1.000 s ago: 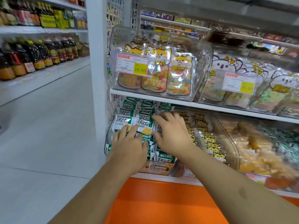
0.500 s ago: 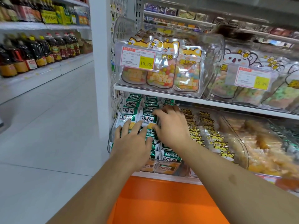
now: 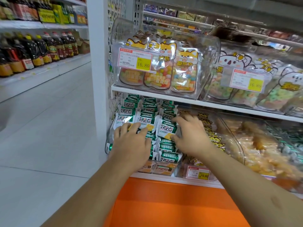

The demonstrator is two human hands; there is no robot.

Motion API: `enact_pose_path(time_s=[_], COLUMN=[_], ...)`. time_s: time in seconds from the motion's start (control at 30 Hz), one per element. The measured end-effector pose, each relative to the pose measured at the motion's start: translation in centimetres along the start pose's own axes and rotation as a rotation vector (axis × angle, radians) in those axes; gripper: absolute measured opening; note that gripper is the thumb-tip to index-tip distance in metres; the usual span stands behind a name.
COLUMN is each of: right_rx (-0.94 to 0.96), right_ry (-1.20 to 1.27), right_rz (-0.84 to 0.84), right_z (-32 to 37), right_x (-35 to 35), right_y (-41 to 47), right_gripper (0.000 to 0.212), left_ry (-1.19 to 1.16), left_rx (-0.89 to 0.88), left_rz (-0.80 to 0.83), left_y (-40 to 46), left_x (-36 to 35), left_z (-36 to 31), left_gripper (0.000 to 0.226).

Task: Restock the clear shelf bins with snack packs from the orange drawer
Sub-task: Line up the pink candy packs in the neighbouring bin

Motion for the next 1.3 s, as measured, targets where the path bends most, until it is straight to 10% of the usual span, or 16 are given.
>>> enact_pose_path(time_s=[0.5,0.9,1.07,1.3], right_rx=[0.060,0.051,0.076,0.116], right_ry=[-0.244,0.053,0.014,-0.035], right_rz=[-0.039,0.037,0.132,0.124], right_z=[0.5,0.0,-1.1,-1.9], right_x=[-0.2,-1.4,-2.5,-2.4], right_y=[0.3,1.8,3.3,3.1], right_gripper=[0.058,0.088,0.094,0.089], left_ry=[0.000,-0.128,0.035,0.139], left_rx=[0.014,-0.091,-0.100,-0.052], left_rz=[-0.005,-0.218,-0.050,0.098], left_y=[0.3,2.9,6.8,7.8], left_x=[-0.3,2.7,1.9,0.0], left_z=[-0.3,-0.9,-1.2,-0.5], left_gripper=[0.053,0.053,0.089,0.081])
Point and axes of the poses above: each hand's wrist, its own y-axis towards the middle knuckle, its own x-axis out of the back of the hand, z = x × y, the point moved 5 cm from there along y, towards the middle knuckle, and after that the axes turned 12 degrees about x, right-handed, at the moved point
